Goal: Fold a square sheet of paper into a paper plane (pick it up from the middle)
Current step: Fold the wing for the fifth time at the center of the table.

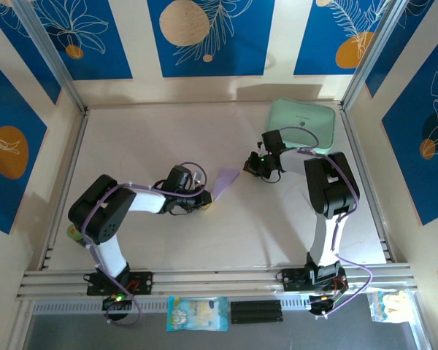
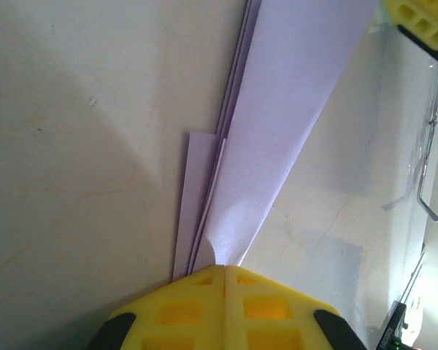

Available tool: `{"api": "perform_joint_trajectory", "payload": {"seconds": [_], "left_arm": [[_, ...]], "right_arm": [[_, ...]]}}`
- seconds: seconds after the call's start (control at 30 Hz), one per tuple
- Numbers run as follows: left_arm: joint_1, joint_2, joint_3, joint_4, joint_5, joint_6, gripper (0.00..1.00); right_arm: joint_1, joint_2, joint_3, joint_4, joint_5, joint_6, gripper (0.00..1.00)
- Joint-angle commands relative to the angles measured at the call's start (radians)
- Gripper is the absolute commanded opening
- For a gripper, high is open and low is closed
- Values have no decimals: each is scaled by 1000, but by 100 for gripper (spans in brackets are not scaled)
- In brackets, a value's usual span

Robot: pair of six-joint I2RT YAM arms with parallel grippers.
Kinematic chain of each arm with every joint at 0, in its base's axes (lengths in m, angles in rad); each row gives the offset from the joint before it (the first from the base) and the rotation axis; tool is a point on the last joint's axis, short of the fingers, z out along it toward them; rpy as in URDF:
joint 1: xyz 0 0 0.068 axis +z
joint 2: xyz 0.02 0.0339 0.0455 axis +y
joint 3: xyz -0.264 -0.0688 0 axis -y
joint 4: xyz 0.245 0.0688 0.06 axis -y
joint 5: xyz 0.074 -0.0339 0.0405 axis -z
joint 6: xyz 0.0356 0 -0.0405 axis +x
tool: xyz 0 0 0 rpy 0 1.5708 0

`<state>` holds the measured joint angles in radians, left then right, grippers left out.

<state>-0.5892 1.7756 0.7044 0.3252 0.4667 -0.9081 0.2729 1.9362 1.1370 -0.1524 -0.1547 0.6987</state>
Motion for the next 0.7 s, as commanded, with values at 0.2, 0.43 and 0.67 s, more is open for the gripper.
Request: {"api": "perform_joint_trajectory", "payload": {"seconds": [0.2,0.43,0.67], "left_arm": [[-2,27,-5,-184,-2,23,0],[-2,12,5,-181,1,25,0],[-2,-7,17,-151,23,25,0]], "right_arm": [[136,-171,-65,-20,-28,-16,0],[219,-63,-32,35,-124,29,0],[216,47,7,19,-146,27,0]]}}
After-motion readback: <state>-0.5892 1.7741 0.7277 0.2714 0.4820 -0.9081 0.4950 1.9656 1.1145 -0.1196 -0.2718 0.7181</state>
